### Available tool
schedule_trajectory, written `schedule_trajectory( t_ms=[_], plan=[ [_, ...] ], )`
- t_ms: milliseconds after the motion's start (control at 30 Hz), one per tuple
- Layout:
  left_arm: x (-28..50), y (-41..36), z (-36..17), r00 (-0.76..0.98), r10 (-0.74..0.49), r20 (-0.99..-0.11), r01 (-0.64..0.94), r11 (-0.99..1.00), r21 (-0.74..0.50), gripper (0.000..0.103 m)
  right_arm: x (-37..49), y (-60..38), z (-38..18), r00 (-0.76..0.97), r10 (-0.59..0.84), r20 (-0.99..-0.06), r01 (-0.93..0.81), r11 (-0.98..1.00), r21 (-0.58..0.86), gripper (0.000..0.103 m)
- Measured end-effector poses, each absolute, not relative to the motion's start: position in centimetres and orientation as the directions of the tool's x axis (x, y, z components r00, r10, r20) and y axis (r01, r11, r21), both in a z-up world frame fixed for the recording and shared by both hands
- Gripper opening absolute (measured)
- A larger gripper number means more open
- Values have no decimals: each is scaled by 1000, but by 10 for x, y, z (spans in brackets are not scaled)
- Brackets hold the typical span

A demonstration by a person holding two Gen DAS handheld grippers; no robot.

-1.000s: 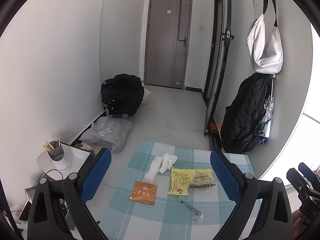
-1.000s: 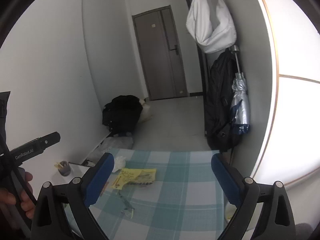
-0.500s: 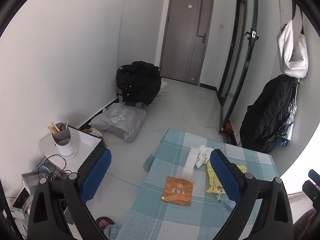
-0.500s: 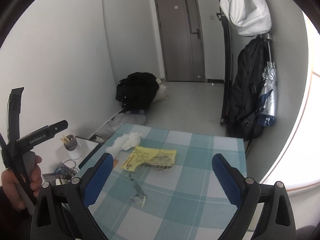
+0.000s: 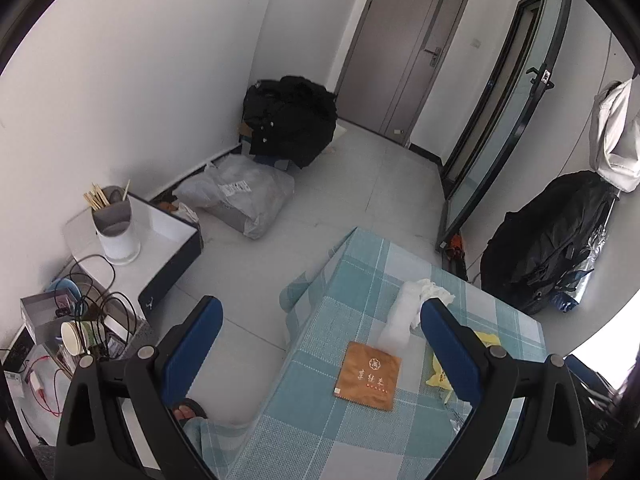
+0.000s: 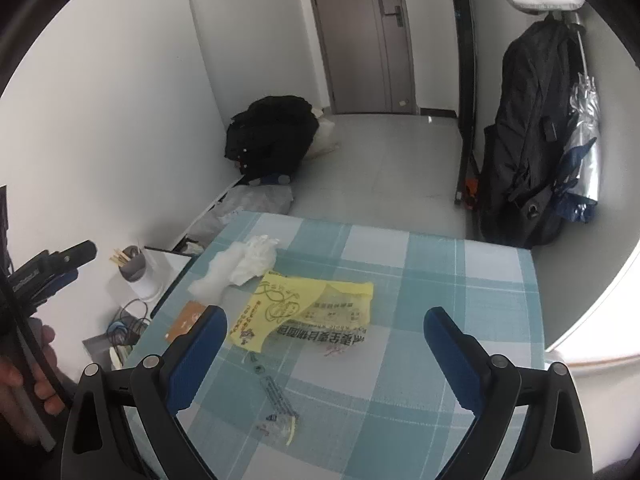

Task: Collect trash
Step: 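Bring both open grippers back from the bin over the table, then close the right gripper on the yellow plastic bag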

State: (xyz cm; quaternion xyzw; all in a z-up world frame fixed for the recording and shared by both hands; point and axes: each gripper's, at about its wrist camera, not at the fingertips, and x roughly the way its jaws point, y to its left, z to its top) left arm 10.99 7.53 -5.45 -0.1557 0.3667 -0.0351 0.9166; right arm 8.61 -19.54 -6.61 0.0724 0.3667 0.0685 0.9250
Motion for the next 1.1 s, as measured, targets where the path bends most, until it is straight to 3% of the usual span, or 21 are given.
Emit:
schedule_trajectory(
  t_ms=[167, 467, 567, 633, 767, 900, 1100],
  plan=[
    [117, 80, -66, 670, -207, -713, -58, 943, -328, 98, 128, -209, -94, 617, 269, -739, -68, 955, 290, 100],
    [125, 86, -75, 606, -254, -753, -73, 926, -371, 98, 172, -210, -131, 519, 300, -800, -86, 950, 301, 97],
    [127, 88, -78, 597, -247, -763, -85, 927, -366, 98, 177, -203, -140, 505, 293, -812, -101, 954, 282, 86],
    [128, 90, -80, 587, -247, -771, -97, 924, -370, 98, 176, -196, -144, 500, 275, -821, -114, 961, 252, 68],
    [130, 93, -83, 574, -265, -775, -115, 910, -397, 98, 171, -186, -148, 512, 218, -831, -148, 975, 165, 52],
    [130, 90, -83, 573, -269, -774, -110, 911, -397, 98, 164, -185, -148, 528, 152, -836, -146, 985, 87, 12],
    [130, 88, -85, 567, -265, -780, -104, 916, -388, 98, 152, -193, -143, 536, 149, -831, -145, 986, 83, 4]
  ],
)
